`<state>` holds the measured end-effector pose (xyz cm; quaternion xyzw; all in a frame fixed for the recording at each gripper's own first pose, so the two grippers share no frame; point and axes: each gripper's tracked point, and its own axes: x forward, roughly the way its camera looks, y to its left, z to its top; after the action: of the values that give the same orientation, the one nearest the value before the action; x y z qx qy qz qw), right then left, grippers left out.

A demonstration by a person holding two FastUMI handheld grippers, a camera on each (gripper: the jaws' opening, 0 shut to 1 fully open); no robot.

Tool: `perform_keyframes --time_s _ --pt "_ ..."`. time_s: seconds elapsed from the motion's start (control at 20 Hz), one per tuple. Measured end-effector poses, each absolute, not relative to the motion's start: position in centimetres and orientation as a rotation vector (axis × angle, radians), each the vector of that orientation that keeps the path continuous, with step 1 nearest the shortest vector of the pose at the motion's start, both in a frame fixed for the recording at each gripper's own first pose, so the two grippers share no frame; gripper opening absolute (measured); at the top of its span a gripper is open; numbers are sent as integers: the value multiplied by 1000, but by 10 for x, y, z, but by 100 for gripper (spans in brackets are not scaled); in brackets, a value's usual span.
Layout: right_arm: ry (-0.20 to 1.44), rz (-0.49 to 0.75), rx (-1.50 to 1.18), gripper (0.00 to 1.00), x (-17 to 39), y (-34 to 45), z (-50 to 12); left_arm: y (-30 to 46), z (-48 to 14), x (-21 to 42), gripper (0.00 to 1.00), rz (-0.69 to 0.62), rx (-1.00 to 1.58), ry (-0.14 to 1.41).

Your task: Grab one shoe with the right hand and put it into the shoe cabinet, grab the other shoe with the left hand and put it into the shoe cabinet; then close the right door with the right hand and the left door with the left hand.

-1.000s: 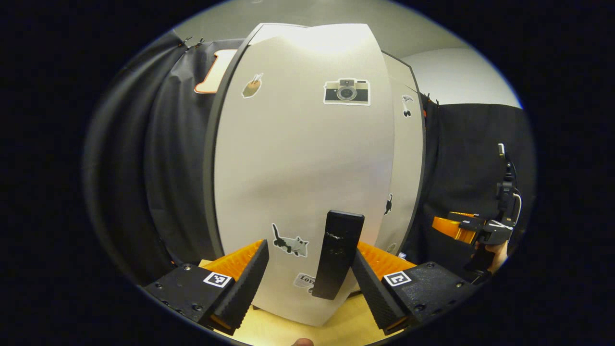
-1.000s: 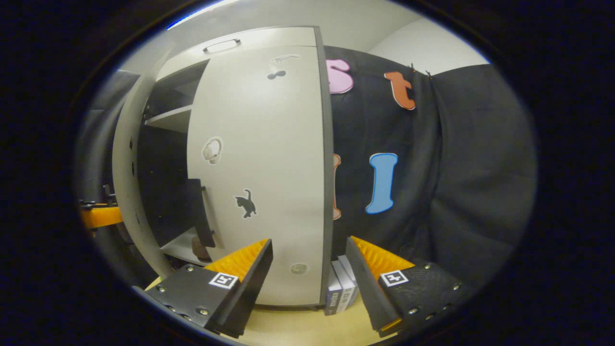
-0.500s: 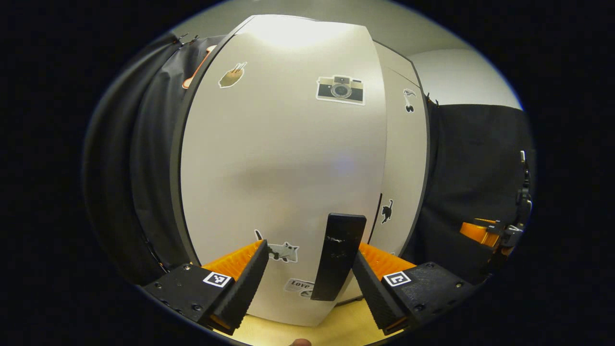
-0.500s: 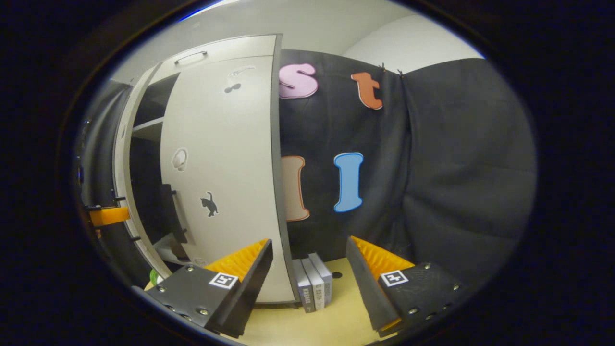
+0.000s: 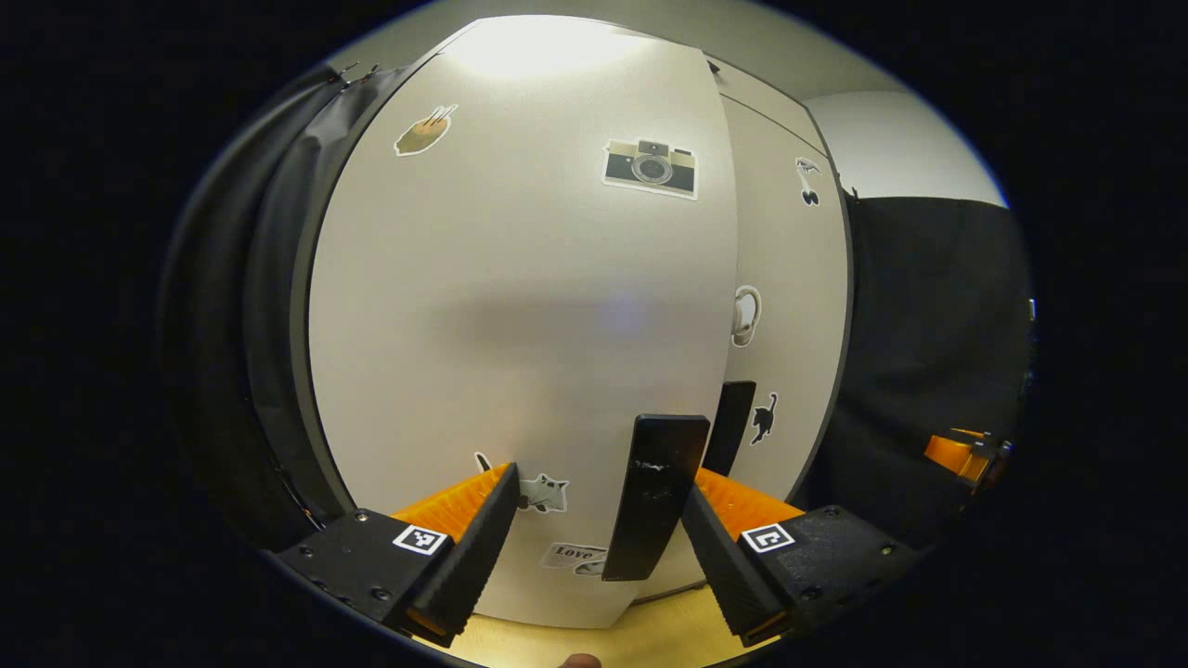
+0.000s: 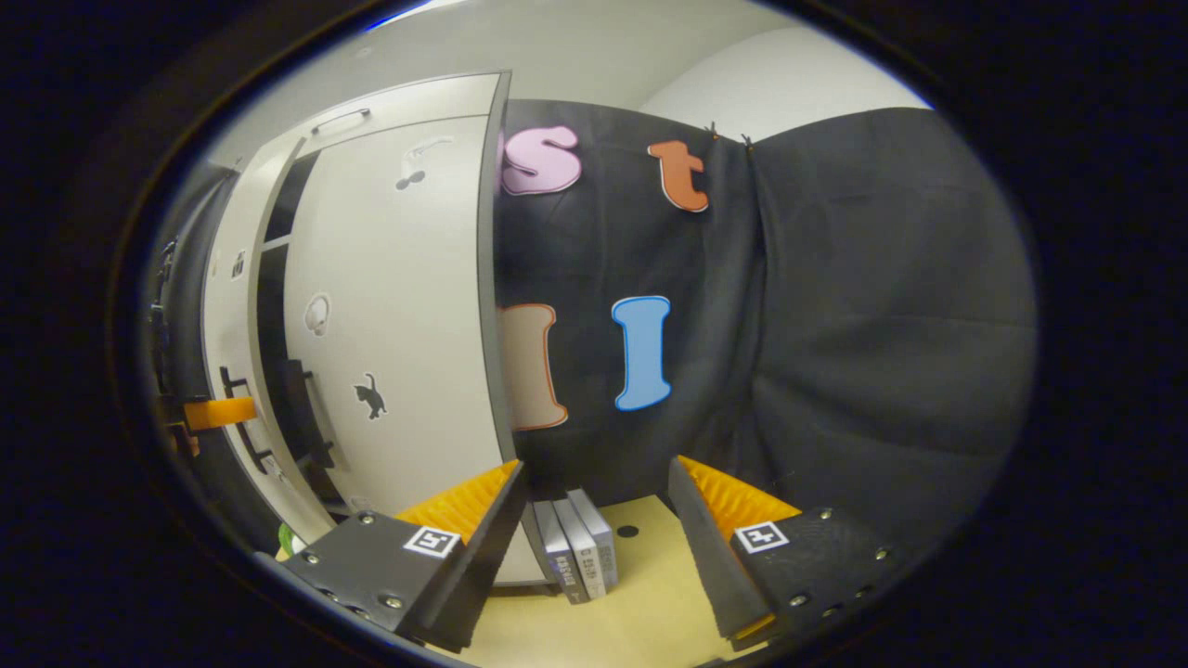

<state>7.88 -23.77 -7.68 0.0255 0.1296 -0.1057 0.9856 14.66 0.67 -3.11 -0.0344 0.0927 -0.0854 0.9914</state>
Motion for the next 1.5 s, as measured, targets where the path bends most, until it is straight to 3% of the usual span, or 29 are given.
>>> perform_keyframes --time_s 1.5 --pt "277 -214 60 92 90 -244 -84 3 -31 134 100 -163 -80 183"
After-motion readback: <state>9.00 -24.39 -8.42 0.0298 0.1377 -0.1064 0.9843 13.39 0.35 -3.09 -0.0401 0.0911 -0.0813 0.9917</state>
